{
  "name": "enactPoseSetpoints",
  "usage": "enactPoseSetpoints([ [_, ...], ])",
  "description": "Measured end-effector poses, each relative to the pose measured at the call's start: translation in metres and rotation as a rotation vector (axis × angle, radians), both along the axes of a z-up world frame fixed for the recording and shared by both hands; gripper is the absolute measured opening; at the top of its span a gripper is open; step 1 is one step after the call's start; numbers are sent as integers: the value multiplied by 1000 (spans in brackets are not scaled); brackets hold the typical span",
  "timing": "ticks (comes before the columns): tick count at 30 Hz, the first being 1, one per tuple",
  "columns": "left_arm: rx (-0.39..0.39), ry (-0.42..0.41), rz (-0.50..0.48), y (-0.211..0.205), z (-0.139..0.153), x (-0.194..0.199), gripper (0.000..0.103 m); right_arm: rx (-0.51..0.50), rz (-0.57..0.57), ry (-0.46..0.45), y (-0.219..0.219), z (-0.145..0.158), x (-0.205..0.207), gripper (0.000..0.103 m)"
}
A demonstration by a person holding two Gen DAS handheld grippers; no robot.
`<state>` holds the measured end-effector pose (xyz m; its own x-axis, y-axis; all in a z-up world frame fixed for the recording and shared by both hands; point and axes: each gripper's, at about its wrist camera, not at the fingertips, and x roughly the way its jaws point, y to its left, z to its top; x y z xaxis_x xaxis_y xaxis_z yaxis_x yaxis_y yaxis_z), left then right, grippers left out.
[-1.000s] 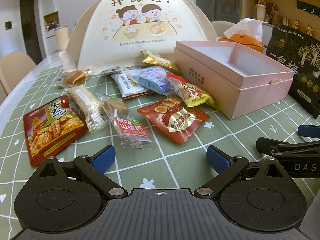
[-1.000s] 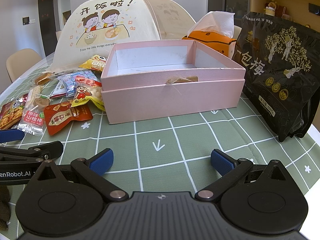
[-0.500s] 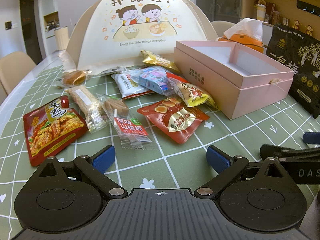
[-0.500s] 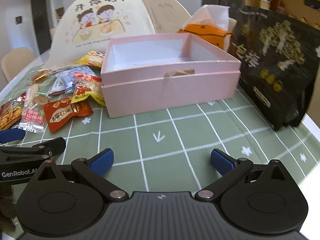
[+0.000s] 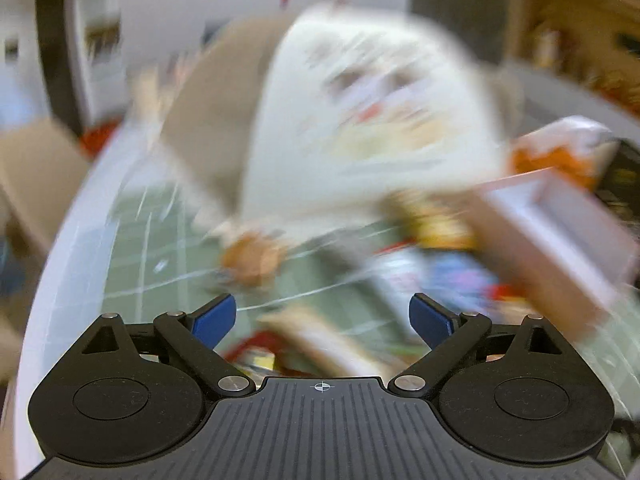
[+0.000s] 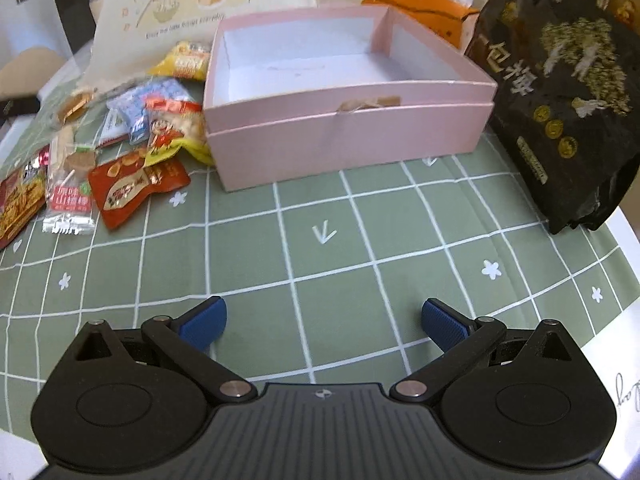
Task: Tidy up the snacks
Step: 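Grasp the wrapped round bun with the left gripper while the right grasps the wrapped brown bar, then carry both snacks into the pink box and open both grippers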
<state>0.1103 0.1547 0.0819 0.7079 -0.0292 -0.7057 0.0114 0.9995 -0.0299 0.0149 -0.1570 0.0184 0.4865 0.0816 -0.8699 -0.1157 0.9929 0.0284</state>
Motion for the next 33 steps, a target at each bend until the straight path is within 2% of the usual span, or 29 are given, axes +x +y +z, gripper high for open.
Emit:
enactPoseSetpoints([
  [2,-21,76,36,29,-8,45,95,-4,41,28,12,9,1,90],
  [5,59,107,44,42,-18,84,84,13,112,18,33,35,-3,90],
  [7,106,184,-7,41,-28,105,78,40,158,-18,45,60,-2,90],
  [8,108,221,-35,40,-33,114,78,42,174,-37,49,70,2,90],
  [9,89,244,-56,40,-36,119,78,39,190,-61,55,82,7,90],
  [11,39,250,-57,44,-38,117,63,37,206,-95,63,102,21,91],
  [13,-9,229,-33,52,-37,111,60,41,220,-105,77,117,43,91],
  [15,-52,215,-4,60,-32,92,60,48,256,-93,92,126,66,91],
  [18,-62,167,14,68,-15,39,60,30,367,-104,129,128,99,91],
  [21,-84,152,66,72,2,-20,60,10,448,-111,175,115,134,91],
  [23,-138,157,136,76,8,-61,60,18,471,-75,209,97,161,90],
  [25,-196,168,185,78,9,-94,60,36,433,-28,239,75,194,87],
  [28,-250,178,243,70,10,-138,60,63,297,66,261,44,241,80],
  [30,-279,192,271,65,8,-160,60,76,284,122,262,31,249,73],
  [31,-286,194,281,62,7,-168,60,63,304,140,264,27,249,62],
  [32,-290,196,288,58,7,-173,60,46,330,152,264,26,243,47],
  [33,-296,198,291,54,7,-177,60,34,363,154,264,28,234,39],
])
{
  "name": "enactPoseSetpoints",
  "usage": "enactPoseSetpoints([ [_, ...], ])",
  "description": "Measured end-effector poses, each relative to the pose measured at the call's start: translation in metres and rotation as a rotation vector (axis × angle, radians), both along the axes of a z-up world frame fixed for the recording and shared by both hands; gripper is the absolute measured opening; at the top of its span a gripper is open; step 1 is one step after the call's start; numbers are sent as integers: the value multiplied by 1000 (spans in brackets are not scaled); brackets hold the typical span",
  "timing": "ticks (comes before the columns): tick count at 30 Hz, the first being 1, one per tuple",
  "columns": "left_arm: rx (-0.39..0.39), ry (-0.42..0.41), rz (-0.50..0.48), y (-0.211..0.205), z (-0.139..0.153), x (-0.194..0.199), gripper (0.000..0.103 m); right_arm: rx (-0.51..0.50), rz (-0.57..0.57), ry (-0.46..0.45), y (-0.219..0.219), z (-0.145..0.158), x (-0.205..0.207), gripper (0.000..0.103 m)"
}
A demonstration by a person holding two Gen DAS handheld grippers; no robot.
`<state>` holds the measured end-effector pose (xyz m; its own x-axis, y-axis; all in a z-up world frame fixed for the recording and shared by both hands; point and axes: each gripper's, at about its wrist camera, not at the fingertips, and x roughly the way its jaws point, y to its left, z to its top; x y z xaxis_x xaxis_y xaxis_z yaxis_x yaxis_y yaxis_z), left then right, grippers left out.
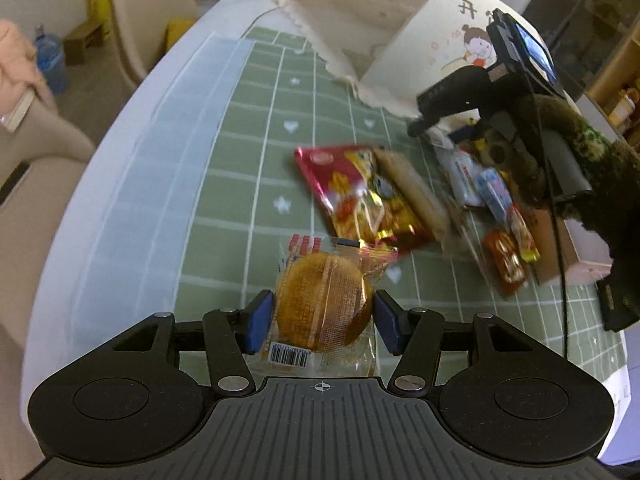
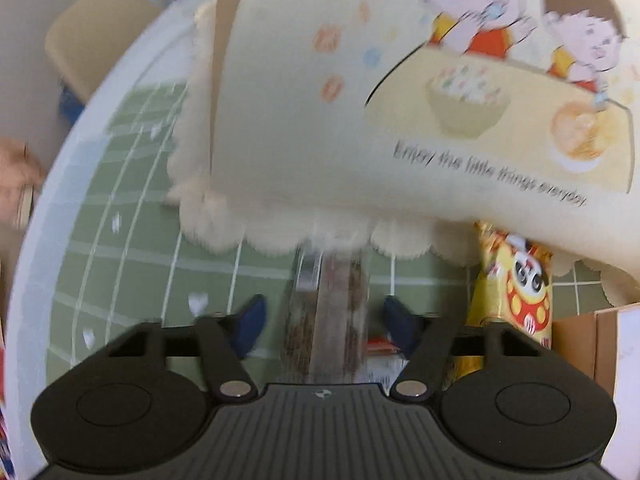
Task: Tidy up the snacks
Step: 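Carry both snacks into the pink box and open both grippers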
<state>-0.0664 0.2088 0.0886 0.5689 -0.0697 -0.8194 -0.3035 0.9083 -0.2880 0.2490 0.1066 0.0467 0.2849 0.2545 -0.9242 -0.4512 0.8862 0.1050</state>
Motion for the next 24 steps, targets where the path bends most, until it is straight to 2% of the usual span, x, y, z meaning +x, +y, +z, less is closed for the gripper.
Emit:
enactPoseSetpoints([
  [5,-50,7,-59,-21,-4,0,60,119,191,4,-31,48,-84,37],
  [7,-48,11,-108,-36,-6,2,60,146,229,1,-52,64,-120,37],
  [10,-50,34,-196,-63,-10,6,60,171,245,31,-89,69,-170,37],
  [13,-79,53,-315,-96,-13,9,60,148,198,33,-132,62,-209,37],
  [19,-128,39,-561,-160,-3,16,60,13,-8,-4,-219,49,-264,37],
  [22,-157,3,-602,-179,13,34,60,4,-121,-15,-262,58,-276,38],
  [24,-178,-48,-606,-191,29,54,60,16,-168,-28,-282,67,-279,38],
])
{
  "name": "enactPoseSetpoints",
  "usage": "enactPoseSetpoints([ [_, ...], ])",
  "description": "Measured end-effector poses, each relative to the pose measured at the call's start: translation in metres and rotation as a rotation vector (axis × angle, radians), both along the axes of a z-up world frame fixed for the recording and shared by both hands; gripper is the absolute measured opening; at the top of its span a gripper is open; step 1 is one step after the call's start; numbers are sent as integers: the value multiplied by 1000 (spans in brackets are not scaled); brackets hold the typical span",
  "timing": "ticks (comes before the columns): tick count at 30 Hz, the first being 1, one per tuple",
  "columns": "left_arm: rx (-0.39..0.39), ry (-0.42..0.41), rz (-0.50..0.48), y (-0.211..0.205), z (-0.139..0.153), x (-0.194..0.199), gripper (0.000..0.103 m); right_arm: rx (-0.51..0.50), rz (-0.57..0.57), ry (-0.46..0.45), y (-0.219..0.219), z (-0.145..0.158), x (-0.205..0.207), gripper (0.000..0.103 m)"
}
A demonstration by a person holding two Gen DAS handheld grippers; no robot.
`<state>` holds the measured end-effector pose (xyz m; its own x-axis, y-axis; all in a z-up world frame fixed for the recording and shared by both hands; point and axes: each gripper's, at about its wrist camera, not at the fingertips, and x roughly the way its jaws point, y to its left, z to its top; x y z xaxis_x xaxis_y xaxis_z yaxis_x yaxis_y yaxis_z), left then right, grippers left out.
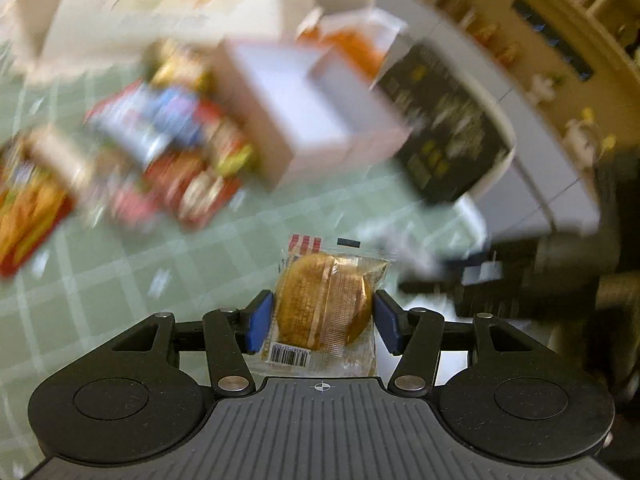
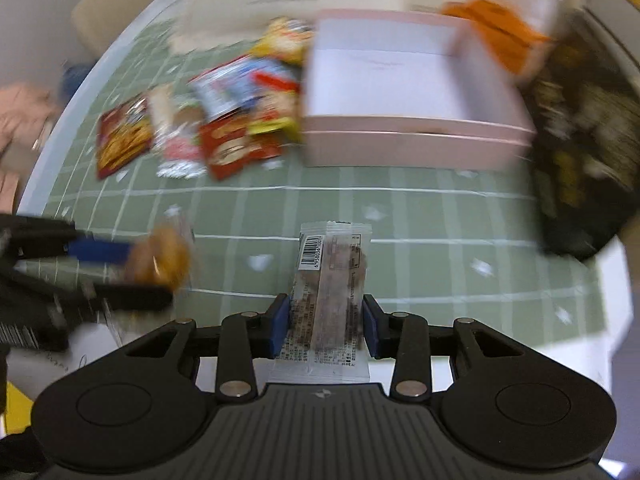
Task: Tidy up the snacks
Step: 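Carry both snacks into the pink box and open both grippers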
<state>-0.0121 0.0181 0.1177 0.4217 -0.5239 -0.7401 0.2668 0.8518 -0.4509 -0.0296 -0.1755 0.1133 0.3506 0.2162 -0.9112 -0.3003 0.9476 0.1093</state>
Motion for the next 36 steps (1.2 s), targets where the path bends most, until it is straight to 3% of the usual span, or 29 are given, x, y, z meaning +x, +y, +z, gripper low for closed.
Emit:
enactPoseSetpoints([
  [4,-7,-171,42,-26,44,59,60,12,-33,-58,-24,13,7,38],
  [7,-3,-258,109,-44,57,111,60,35,-17,-97,-31,15,19,37],
  [11,3,-204,182,-63,23,181,59,65,-41,-113,-41,10,37,37],
  [14,21,-166,202,-62,1,203,59,97,-45,-102,-43,8,50,37],
  [19,-47,-216,297,-24,9,194,59,111,-51,-138,-47,13,77,37],
  [21,-17,-232,344,-3,10,183,59,123,-58,-177,-47,19,101,37],
  [24,56,-187,404,29,3,172,59,182,-106,-275,-44,26,142,39],
  [25,73,-166,429,39,-1,170,59,169,-126,-290,-40,25,156,45],
  [27,101,-137,464,57,-7,168,59,100,-155,-287,-30,22,170,45],
  [31,132,-84,444,72,-18,186,59,138,-96,-247,-21,14,142,46],
  [36,158,-35,460,69,-41,236,59,81,-59,-171,-10,-14,98,47],
])
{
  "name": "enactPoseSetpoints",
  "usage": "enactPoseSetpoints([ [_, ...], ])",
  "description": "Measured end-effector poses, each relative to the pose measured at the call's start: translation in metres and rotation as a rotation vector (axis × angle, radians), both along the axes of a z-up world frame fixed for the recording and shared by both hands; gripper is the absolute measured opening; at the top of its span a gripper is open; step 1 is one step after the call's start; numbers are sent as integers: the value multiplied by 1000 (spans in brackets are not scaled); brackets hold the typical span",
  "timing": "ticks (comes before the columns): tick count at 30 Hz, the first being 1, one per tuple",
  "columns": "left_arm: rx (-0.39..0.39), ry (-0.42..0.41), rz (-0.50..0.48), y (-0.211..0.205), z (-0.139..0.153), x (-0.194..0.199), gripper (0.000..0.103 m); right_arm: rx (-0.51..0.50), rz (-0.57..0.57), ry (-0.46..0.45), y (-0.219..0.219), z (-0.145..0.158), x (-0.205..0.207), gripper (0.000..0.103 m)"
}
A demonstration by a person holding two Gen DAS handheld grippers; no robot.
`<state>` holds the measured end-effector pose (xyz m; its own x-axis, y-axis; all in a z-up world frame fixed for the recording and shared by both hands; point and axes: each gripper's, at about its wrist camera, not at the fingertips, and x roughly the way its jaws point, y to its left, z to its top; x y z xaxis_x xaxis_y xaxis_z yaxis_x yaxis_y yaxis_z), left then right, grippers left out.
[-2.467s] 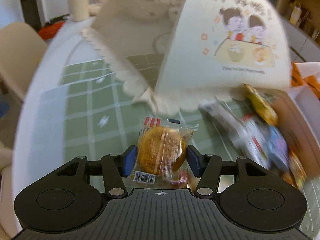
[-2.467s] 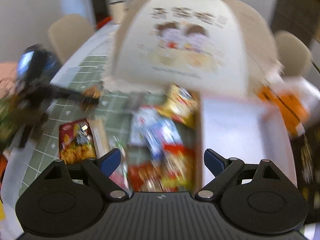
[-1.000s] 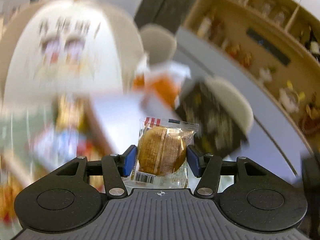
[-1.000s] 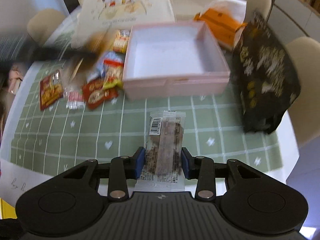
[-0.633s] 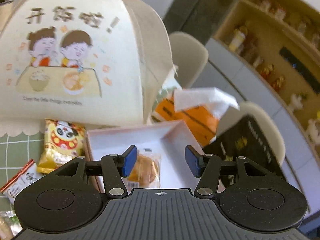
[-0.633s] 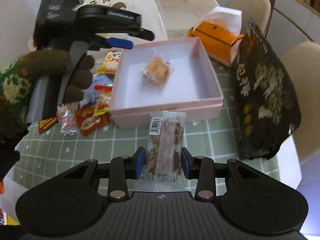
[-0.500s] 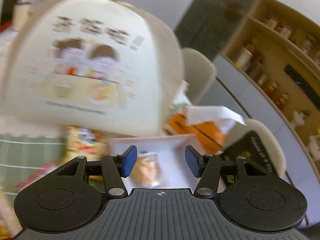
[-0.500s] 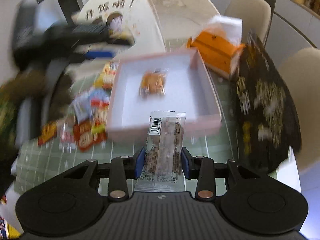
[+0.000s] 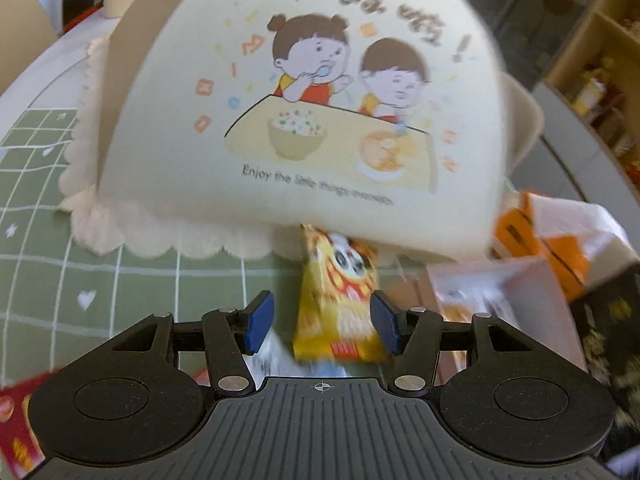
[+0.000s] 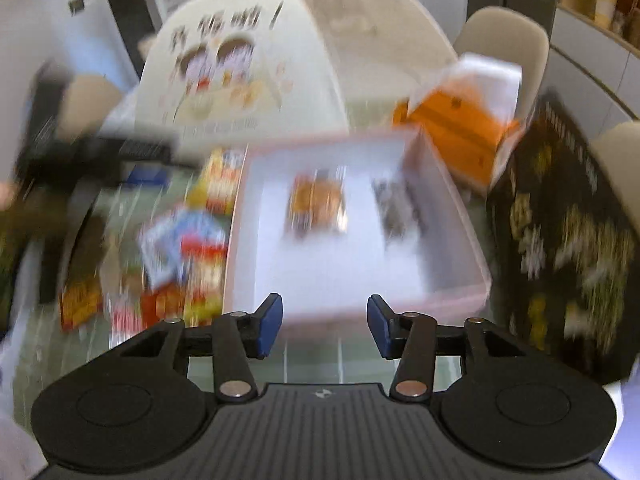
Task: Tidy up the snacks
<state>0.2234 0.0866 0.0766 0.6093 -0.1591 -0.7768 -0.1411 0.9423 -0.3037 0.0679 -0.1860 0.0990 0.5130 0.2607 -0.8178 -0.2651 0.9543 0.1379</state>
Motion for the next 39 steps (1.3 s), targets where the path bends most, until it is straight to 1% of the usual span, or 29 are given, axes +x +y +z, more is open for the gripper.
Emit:
enactPoseSetpoints([
  [3,15,29,-18,-6,-14,24,59,5,-4,57,-1,-14,-11,47],
  [6,15,62,-47,-11,-26,36,59,11,-12,90,-3,-22,-14,47],
  [8,2,84,-69,-12,-34,36,53,15,-10,94,-2,-26,-13,47],
  [9,-10,73,-88,-11,-34,31,49,14,-9,90,-1,-27,-11,47],
  [10,-8,64,-107,-11,-33,26,47,12,-7,80,1,-28,-8,47],
  [14,23,37,-201,-7,-24,-9,42,5,19,45,16,-29,3,47],
  [17,31,30,-228,8,-17,-41,40,19,50,28,35,-29,9,47],
  [19,19,24,-218,23,-14,-63,40,35,74,20,53,-30,12,48],
  [20,18,24,-208,31,-13,-74,39,40,77,23,63,-32,14,58],
  [21,24,23,-197,39,-11,-85,39,54,80,21,72,-34,15,61],
  [24,48,18,-165,63,-5,-117,37,70,86,35,101,-41,18,61],
  [26,32,11,-140,79,-3,-136,37,76,102,34,122,-44,19,61],
  [29,-15,5,-91,99,-3,-163,35,20,139,-34,154,-37,16,61],
  [32,-81,-7,-50,111,-5,-189,33,-5,192,-130,175,-21,12,61],
  [35,-135,4,-27,112,-11,-204,32,-112,177,-200,194,-18,27,61],
  [37,-141,17,-28,109,-14,-210,32,-164,160,-185,200,-25,47,61],
  [38,-135,20,-28,106,-15,-212,32,-188,144,-169,200,-30,56,55],
  [39,-125,23,-26,104,-15,-213,32,-207,122,-141,199,-36,64,47],
])
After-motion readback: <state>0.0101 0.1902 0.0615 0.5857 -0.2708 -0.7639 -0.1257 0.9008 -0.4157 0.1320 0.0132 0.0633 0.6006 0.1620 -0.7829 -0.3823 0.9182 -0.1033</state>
